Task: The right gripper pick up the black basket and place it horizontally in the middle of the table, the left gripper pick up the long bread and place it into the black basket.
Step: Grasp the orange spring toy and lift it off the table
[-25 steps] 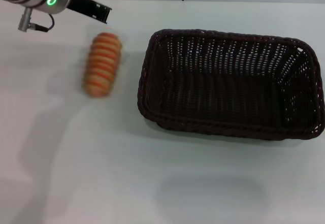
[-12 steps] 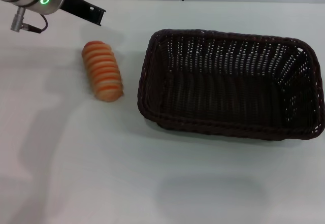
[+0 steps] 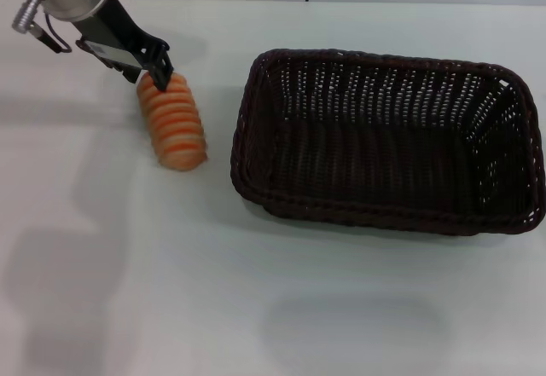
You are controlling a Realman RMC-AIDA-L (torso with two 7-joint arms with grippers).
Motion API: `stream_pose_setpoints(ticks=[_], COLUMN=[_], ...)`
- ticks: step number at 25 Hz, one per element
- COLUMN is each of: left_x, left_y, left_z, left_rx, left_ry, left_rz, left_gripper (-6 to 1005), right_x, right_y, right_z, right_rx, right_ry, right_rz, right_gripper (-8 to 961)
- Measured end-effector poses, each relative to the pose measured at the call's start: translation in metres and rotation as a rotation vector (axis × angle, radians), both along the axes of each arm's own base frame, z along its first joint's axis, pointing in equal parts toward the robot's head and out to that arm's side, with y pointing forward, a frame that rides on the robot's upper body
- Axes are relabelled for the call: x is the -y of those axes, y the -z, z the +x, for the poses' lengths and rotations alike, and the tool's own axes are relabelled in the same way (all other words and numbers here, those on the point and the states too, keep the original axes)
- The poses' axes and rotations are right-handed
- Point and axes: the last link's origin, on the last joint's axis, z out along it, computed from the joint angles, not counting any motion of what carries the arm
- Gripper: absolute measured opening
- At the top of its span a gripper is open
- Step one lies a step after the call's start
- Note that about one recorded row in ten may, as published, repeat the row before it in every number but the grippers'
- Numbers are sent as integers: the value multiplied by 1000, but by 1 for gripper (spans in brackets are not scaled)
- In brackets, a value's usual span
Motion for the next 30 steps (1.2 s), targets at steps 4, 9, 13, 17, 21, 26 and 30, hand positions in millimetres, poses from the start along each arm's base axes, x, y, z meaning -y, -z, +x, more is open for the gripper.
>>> stream_pose_setpoints(ticks=[4, 9, 13, 17, 21, 26, 30], left_x=[-6, -6, -4, -3, 1, 1, 0], left_y=[2, 2, 6, 10, 9, 1, 2], left_z=[5, 6, 2, -1, -12, -24, -28], left_rx=[46, 91, 130, 141, 150, 155, 165], left_ry=[-18, -35, -58, -65, -90, -105, -109], left_rz=[10, 25, 38, 41, 53, 92, 107], left_gripper=[360, 480, 730, 780, 805, 804, 804], right_x=[-2, -4, -4, -3, -1, 7, 13], right_y=[3, 8, 11, 11, -10, -35, -40], right_z=[-7, -10, -16, -16, 0, 26, 33], right_rx=[12, 28, 37, 39, -47, -100, -105], right_ry=[-21, -34, -50, -47, 39, 144, 171], right_rz=[-10, -23, -33, -34, 50, 187, 219], right_gripper=[481, 481, 481, 481, 481, 481, 481])
